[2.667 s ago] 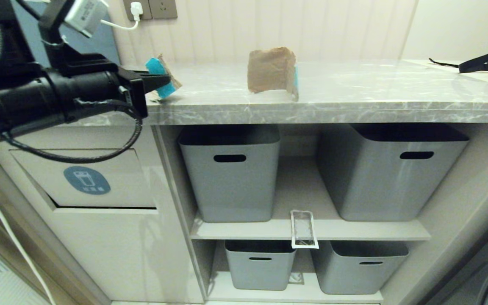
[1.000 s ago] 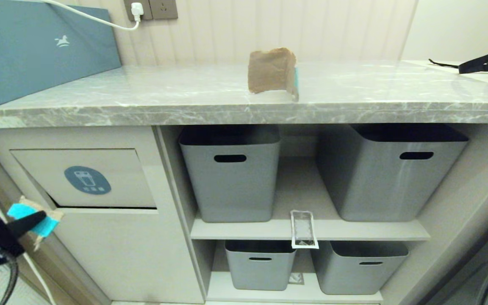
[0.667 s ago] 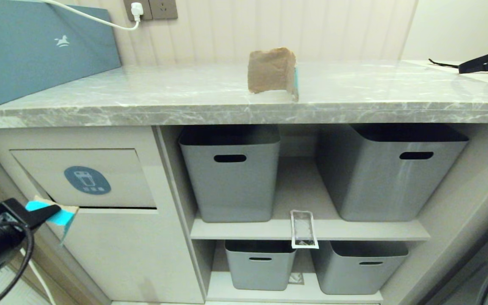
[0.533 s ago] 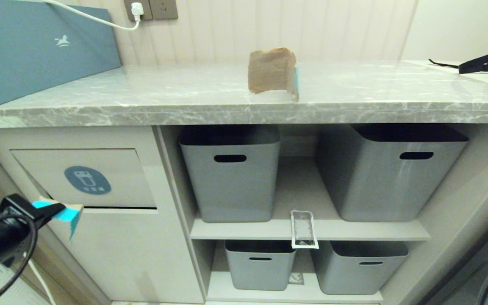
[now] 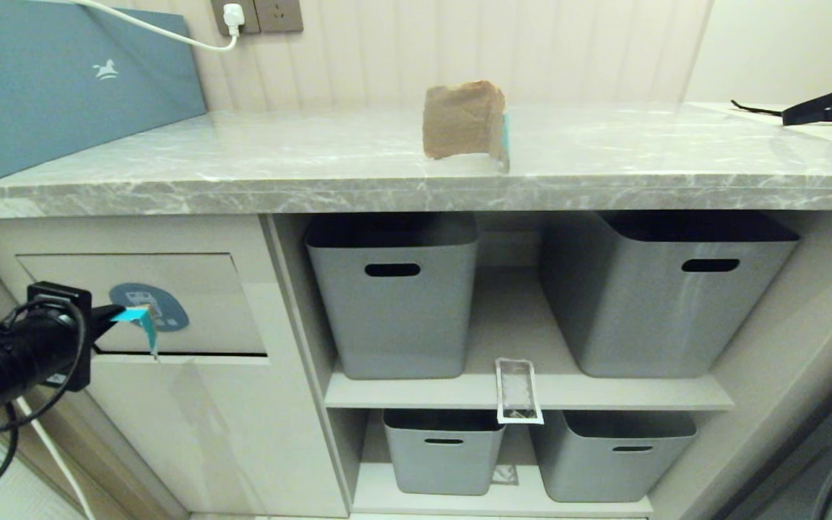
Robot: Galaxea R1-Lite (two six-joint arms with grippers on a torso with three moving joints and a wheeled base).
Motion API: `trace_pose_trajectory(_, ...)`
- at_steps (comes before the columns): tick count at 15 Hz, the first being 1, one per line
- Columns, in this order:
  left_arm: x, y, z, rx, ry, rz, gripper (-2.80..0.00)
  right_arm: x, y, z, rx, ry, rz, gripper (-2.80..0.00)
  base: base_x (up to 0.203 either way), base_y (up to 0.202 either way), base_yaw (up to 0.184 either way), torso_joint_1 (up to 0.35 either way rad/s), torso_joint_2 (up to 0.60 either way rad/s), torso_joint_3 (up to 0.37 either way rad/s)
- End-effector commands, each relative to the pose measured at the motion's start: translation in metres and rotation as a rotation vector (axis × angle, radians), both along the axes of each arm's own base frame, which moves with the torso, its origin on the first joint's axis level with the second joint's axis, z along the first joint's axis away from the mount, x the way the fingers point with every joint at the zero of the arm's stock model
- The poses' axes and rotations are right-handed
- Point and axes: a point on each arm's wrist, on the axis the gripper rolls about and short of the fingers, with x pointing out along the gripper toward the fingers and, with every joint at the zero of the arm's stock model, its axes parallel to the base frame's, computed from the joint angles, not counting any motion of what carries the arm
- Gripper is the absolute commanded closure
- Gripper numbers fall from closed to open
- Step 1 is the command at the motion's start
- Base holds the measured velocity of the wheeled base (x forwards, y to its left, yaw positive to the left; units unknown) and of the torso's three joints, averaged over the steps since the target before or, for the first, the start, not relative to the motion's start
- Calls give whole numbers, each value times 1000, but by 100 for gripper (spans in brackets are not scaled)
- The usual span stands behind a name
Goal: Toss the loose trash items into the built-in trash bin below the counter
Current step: Put the garbage in the trash can
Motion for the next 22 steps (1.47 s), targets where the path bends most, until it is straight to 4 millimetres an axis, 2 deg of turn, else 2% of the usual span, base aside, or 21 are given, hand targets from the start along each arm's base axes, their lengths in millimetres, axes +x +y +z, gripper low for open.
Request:
trace_pose_trajectory(1, 21, 10, -23, -57, 68, 30, 0, 0, 0, 0, 0, -2, 1, 0, 0, 0, 0, 0, 0, 0)
trace_pose_trajectory(8, 63, 21, -68, -113, 70, 37, 0, 0, 0, 0, 0, -2, 1, 0, 0, 0, 0, 0, 0, 0)
trace_pose_trajectory(15, 84, 23, -69, -102, -66, -29, 0, 0, 0, 0, 0, -1, 1, 0, 0, 0, 0, 0, 0, 0)
trace_pose_trajectory(22, 128, 28, -75, -171, -125, -20, 0, 0, 0, 0, 0, -2, 1, 0, 0, 0, 0, 0, 0, 0)
